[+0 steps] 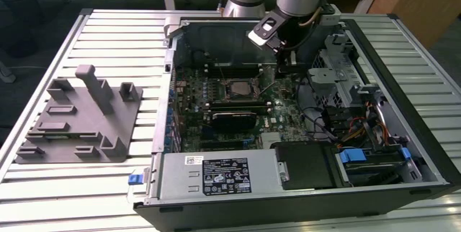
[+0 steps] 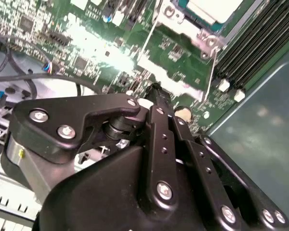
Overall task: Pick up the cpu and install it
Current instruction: 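Close the cpu cover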
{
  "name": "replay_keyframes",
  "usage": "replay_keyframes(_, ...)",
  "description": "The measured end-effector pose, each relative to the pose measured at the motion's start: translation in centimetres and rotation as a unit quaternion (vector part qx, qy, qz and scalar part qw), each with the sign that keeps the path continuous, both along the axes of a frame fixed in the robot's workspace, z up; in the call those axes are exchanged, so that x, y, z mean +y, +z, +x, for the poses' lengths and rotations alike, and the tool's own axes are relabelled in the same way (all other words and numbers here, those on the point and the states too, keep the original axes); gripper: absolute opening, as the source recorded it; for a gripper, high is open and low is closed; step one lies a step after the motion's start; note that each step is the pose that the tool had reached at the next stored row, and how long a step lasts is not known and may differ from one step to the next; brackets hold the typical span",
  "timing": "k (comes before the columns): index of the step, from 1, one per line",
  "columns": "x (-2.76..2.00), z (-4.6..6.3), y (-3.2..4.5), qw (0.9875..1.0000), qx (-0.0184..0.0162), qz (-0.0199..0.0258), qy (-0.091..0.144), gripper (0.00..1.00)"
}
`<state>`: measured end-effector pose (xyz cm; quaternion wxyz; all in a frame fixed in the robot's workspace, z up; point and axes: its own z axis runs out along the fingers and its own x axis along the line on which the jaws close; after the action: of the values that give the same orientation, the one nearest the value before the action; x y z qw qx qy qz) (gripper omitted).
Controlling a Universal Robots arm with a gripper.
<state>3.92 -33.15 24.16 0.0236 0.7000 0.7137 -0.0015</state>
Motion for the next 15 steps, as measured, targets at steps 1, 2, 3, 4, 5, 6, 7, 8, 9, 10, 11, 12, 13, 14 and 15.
replay_keyframes(1, 0.00, -0.2, -0.03, 1.0000, 0.0000, 0.0001, 0.000, 0.11)
replay_keyframes(2, 0.00, -0.4, -0.06, 1.0000, 0.0000, 0.0001, 0.000, 0.11)
replay_keyframes(3, 0.00, -0.7, -0.08, 1.0000, 0.0000, 0.0001, 0.000, 0.11)
replay_keyframes(4, 0.00, -0.9, -0.10, 1.0000, 0.0000, 0.0001, 0.000, 0.11)
replay_keyframes(5, 0.00, -1.2, -0.12, 1.0000, 0.0000, 0.0000, 0.000, 0.11)
replay_keyframes(6, 0.00, -1.4, -0.16, 1.0000, 0.0000, 0.0000, 0.000, 0.11)
replay_keyframes(7, 0.00, -1.7, -0.20, 1.0000, 0.0000, 0.0000, 0.000, 0.11)
replay_keyframes(8, 0.00, -1.9, -0.24, 1.0000, 0.0000, 0.0000, 0.000, 0.11)
replay_keyframes(9, 0.00, -2.2, -0.28, 1.0000, 0.0000, 0.0000, 0.000, 0.11)
replay_keyframes(10, 0.00, -2.4, -0.32, 1.0000, 0.0000, 0.0000, 0.000, 0.11)
replay_keyframes(11, 0.00, -2.7, -0.35, 1.0000, 0.0000, 0.0000, 0.000, 0.11)
replay_keyframes(12, 0.00, -2.9, -0.39, 1.0000, 0.0000, 0.0000, 0.000, 0.11)
replay_keyframes(13, 0.00, -3.2, -0.42, 1.0000, 0.0000, 0.0000, 0.000, 0.11)
replay_keyframes(14, 0.00, -3.4, -0.45, 1.0000, 0.0000, 0.0000, 0.000, 0.11)
replay_keyframes(15, 0.00, -3.7, -0.49, 1.0000, 0.0000, 0.0000, 0.000, 0.11)
